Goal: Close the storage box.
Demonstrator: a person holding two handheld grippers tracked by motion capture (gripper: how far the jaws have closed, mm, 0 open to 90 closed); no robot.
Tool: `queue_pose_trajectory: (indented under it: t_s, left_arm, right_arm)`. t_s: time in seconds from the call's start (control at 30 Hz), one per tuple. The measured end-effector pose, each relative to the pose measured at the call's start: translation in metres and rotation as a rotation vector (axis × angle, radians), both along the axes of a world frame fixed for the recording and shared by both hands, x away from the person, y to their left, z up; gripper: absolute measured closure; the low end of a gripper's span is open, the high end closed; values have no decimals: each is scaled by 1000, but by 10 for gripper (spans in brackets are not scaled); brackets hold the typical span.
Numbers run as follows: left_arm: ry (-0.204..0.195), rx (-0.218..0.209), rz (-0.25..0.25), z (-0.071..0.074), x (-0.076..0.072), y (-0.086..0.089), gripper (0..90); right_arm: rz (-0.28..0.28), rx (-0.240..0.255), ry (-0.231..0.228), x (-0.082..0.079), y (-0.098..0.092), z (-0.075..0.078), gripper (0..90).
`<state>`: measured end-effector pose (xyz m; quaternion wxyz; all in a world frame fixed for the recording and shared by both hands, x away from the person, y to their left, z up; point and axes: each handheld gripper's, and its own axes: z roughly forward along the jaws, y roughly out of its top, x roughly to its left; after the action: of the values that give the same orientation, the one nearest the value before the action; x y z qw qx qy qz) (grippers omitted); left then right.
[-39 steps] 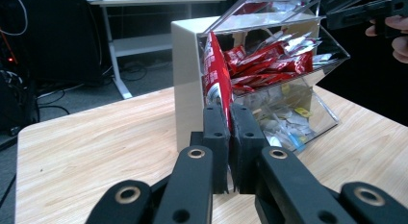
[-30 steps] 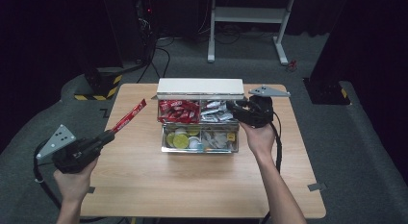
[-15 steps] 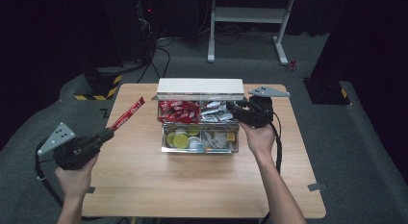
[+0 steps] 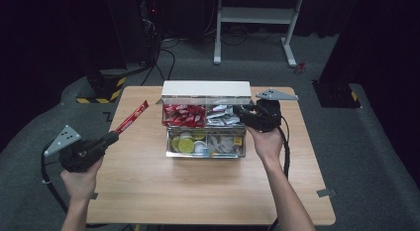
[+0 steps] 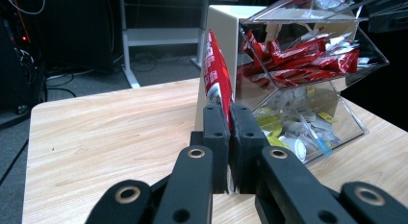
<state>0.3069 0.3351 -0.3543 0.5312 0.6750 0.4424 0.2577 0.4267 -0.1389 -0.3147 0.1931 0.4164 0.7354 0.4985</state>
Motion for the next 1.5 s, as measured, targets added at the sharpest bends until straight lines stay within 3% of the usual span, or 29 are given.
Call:
queue_pose_trajectory:
  t_s: [0.2,0.5,0.8,1.5]
  left_arm:
    - [13,30,14,-4,4,-3,868]
    - [40,42,19,-14,11,-7,867]
    - [80,87,42,-37,25,-15,867]
    - [138,91,47,-77,52,-27,867]
  right_arm:
    - [2,4,-2,0,0,0,559]
    - [4,6,-1,-1,0,1,559]
    - [7,15,1,0,-1,1,559]
    - [4,27,-2,-1,-1,-1,559]
